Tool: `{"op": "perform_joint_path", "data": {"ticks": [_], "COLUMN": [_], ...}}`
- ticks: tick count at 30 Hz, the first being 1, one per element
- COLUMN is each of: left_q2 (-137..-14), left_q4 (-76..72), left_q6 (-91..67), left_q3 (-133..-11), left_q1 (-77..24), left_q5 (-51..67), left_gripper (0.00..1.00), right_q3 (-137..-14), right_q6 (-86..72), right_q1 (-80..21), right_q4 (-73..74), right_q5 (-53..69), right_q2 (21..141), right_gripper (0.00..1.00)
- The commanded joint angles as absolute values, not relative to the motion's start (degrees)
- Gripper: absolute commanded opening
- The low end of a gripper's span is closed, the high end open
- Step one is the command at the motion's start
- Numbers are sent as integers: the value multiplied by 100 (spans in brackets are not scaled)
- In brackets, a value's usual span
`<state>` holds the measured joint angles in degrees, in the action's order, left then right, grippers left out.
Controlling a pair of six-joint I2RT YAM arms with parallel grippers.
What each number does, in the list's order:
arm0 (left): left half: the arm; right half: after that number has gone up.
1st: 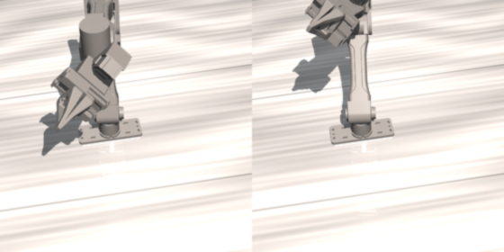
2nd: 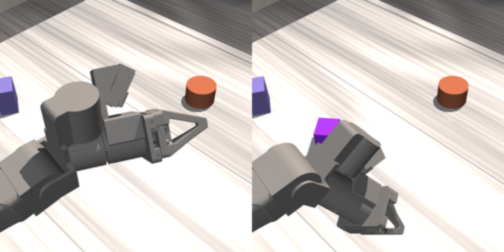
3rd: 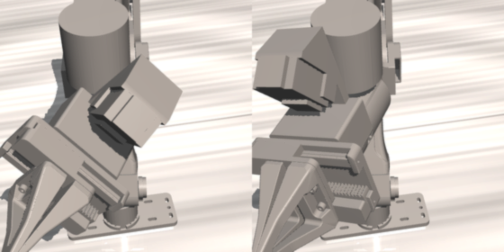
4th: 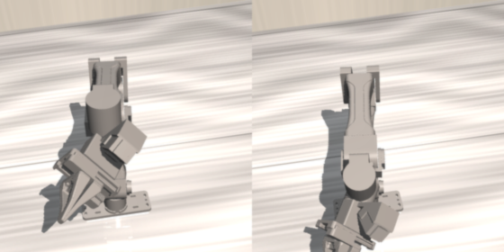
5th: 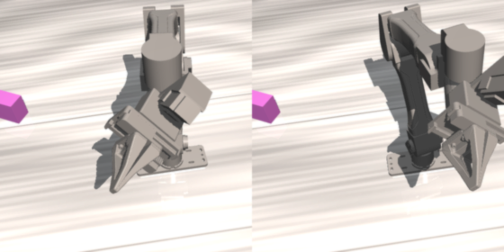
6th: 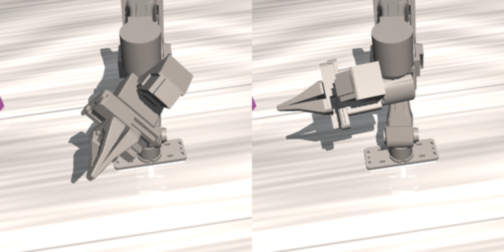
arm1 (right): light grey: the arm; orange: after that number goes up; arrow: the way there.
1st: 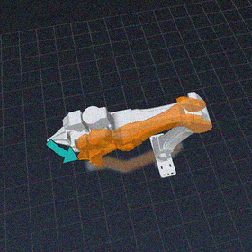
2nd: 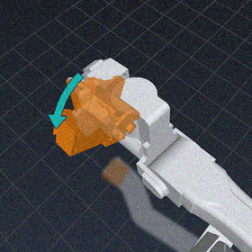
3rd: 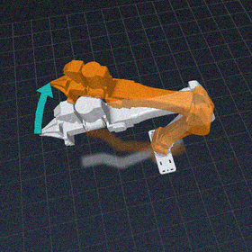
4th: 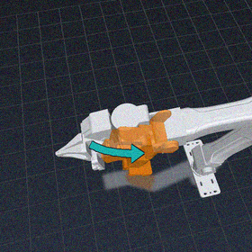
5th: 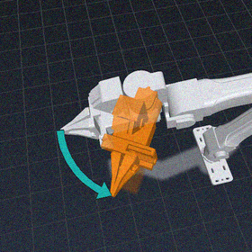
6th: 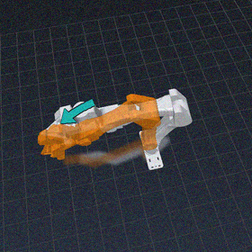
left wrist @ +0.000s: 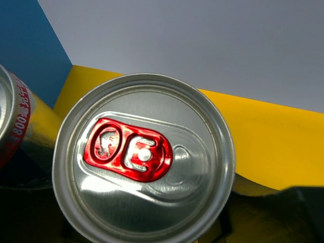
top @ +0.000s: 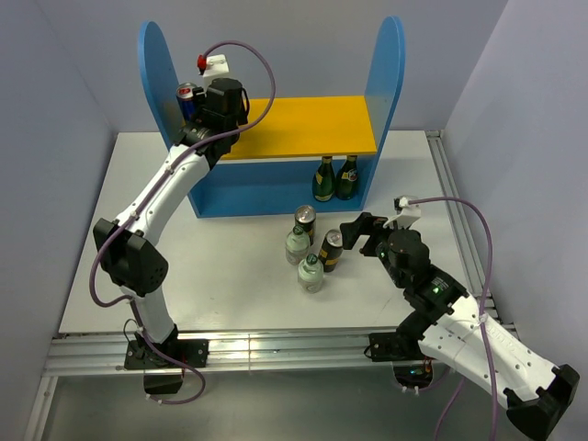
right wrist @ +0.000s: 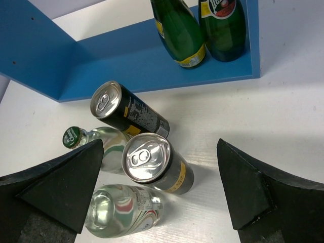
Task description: Place and organize the beverage onto the shelf
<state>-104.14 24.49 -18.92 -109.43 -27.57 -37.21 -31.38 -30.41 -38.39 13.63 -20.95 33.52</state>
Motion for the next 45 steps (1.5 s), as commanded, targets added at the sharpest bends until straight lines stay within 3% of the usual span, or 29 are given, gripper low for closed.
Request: {"op": "perform_joint_path", "data": {"ticks": [1,7,9,13,20,25,34,40,45], "left_q2": [-10169,-9967,-9914,-9896,-9686,-9405,-7913,-7041,-6531], "left_q4": [2522,2575,2593,2724,2900,3208,3735,3385,2043], "left_q6": [-1854,-1846,-1828,-1811,-1960,-2214,-3189,-4154,-4841], "left_q3": [-11066,-10846,-10802,-10802,-10583,-10284,-8914,-7078,-4986], "left_q1": [-2760,-2856,-2918,-3093,-3436,-3981,-4956,-5721,-6379], "left_q5": [-3542,-3585,-3647,-3884,-4051,-4789,-5265,-4877,-4572], "left_gripper": [42,66,81,97,99,99,99,99,99], "right_q3": [-3094,-3085,-3085,-3085,-3085,-3094,-3094,-3050,-3085], "right_q6": [-3076,-3076,-3076,-3076,-3059,-3059,-3041,-3006,-3015], "right_q1": [-3867,-3867,-3867,-3876,-3867,-3867,-3867,-3867,-3867], "right_q4": [1151,1160,1160,1169,1125,1116,1081,984,1037], "right_q5": [-2162,-2171,-2171,-2180,-2171,-2171,-2171,-2066,-2101], "right_q2": [3358,3340,3340,3322,3349,3384,3463,3516,3568], "right_gripper": [100,100,100,100,100,100,100,100,100]}}
